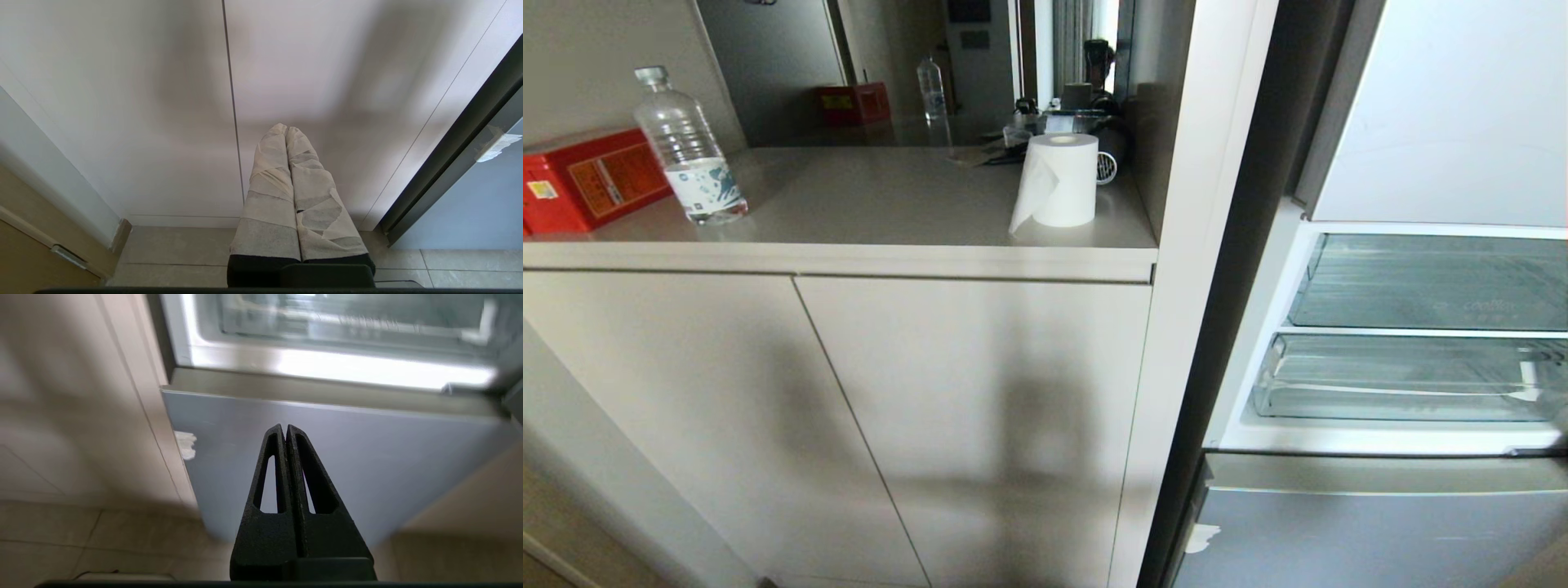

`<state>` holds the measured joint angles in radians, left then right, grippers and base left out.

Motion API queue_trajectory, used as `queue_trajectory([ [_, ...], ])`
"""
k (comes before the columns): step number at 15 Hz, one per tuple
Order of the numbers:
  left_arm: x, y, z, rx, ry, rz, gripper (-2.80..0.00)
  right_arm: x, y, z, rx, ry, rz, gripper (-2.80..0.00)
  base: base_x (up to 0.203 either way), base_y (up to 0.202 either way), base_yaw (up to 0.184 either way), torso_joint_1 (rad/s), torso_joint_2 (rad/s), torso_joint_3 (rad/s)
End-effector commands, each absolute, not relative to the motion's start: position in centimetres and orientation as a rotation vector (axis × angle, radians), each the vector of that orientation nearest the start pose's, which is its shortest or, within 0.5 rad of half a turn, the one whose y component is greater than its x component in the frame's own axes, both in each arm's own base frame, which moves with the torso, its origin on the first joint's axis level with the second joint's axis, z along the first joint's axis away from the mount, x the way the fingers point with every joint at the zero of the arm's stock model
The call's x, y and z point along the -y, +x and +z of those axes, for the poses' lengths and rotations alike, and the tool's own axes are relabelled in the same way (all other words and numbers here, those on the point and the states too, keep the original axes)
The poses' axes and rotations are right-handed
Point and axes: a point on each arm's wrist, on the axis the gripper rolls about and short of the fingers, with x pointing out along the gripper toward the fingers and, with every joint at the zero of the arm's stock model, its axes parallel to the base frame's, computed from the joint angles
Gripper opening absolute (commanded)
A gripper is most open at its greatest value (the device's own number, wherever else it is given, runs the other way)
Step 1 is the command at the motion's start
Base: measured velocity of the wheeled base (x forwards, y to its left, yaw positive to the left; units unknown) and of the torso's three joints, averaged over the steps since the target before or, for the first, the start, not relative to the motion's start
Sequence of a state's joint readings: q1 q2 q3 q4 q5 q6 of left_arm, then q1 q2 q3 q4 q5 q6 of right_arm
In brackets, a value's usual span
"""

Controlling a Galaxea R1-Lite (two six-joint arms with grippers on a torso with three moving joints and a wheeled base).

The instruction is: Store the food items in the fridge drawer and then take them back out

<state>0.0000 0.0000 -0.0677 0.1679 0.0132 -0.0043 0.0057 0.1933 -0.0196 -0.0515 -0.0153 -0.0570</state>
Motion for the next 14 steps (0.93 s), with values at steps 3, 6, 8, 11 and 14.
queue_trajectory([
  [3, -0.03, -2.88, 7.67, -0.102, -0.004, 0.014, -2.8, -0.06, -2.27, 7.57, 0.002, -0.09, 0.035, -2.8, 0.0, 0.0, 0.0, 0.0, 0.0, 0.0],
  [6, -0.03, -2.88, 7.67, -0.101, -0.004, 0.014, -2.8, -0.05, -2.27, 7.57, 0.001, -0.066, 0.032, -2.8, 0.0, 0.0, 0.0, 0.0, 0.0, 0.0],
  [8, -0.03, -2.88, 7.67, -0.101, -0.004, 0.014, -2.8, -0.05, -2.27, 7.57, 0.001, -0.066, 0.032, -2.8, 0.0, 0.0, 0.0, 0.0, 0.0, 0.0],
  [11, -0.03, -2.88, 7.67, -0.101, -0.004, 0.014, -2.8, -0.05, -2.27, 7.59, 0.003, -0.031, 0.03, -2.8, -0.002, 0.002, -0.066, 0.005, 0.0, 0.003],
  [14, -0.03, -2.88, 7.67, -0.101, -0.004, 0.014, -2.8, 0.02, -2.27, 7.61, 0.005, -0.011, 0.0, -2.8, 0.0, 0.007, -0.179, -0.003, 0.0, 0.003],
])
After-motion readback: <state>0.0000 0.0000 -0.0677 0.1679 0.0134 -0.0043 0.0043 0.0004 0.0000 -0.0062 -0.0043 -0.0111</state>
